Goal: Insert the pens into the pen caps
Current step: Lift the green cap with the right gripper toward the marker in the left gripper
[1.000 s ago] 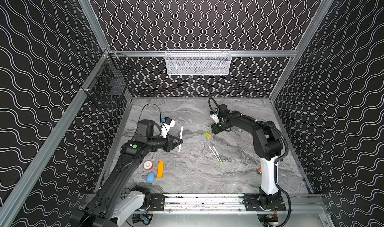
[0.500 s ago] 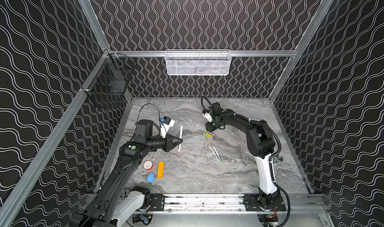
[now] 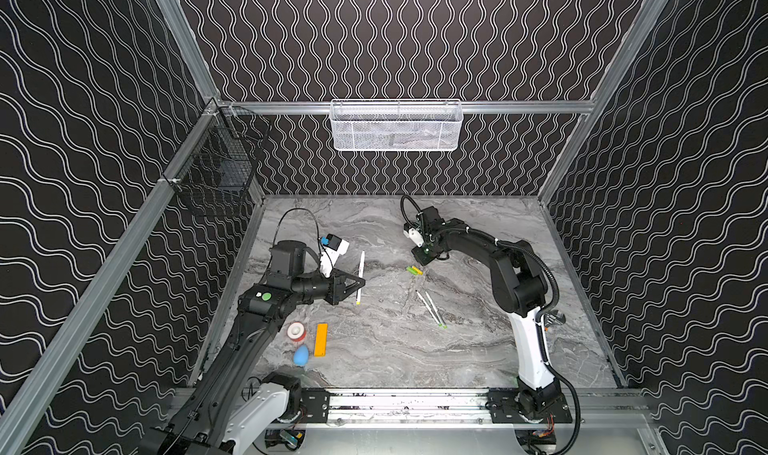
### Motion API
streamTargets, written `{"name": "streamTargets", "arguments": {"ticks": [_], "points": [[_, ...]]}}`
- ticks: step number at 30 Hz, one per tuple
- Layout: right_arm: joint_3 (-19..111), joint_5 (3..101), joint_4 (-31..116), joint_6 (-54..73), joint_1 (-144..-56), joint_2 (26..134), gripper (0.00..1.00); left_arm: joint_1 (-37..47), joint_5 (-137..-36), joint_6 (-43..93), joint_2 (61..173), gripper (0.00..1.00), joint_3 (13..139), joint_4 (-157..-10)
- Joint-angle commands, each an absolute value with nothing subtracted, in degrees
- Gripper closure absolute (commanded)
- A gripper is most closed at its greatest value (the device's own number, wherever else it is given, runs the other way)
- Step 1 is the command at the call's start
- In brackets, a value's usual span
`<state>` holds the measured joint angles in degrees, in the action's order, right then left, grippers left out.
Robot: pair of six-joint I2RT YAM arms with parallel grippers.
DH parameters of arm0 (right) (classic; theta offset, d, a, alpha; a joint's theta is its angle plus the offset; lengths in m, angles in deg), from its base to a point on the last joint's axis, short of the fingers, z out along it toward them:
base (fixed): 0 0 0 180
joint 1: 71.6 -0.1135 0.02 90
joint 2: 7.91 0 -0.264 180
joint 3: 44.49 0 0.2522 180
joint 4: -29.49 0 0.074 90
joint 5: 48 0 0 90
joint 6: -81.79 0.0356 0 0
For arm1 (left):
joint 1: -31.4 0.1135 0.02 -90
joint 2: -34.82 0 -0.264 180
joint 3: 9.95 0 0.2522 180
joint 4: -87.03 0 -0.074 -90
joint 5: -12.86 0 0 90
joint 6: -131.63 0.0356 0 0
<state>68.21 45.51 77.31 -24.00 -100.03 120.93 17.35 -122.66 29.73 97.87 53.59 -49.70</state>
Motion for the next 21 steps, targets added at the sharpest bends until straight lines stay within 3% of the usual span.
{"name": "streamTargets", "arguments": {"ticks": [1,4,7,10,16,21], "points": [[68.62,47.67,78.99,-23.76,-100.03,121.33,0.80,17.42,-123.06,29.27,98.07,1.00,53.34,-51.75],[69.79,48.53,79.12,-23.58,-99.99,121.90,0.82,17.42,-122.95,29.17,98.36,1.00,53.38,-51.84],[71.38,49.41,80.08,-24.12,-100.07,122.63,0.72,17.42,-122.99,29.15,98.40,1.00,53.38,-51.71],[72.70,48.63,80.78,-24.43,-99.99,123.56,0.70,17.42,-122.72,29.01,98.29,1.00,53.30,-51.77],[74.99,48.34,82.96,-24.35,-99.91,125.76,0.72,17.44,-122.65,29.01,98.58,1.00,53.32,-51.91],[78.19,48.90,85.62,-23.42,-99.55,127.94,0.80,17.42,-122.82,29.05,99.38,1.00,53.38,-51.88]]}}
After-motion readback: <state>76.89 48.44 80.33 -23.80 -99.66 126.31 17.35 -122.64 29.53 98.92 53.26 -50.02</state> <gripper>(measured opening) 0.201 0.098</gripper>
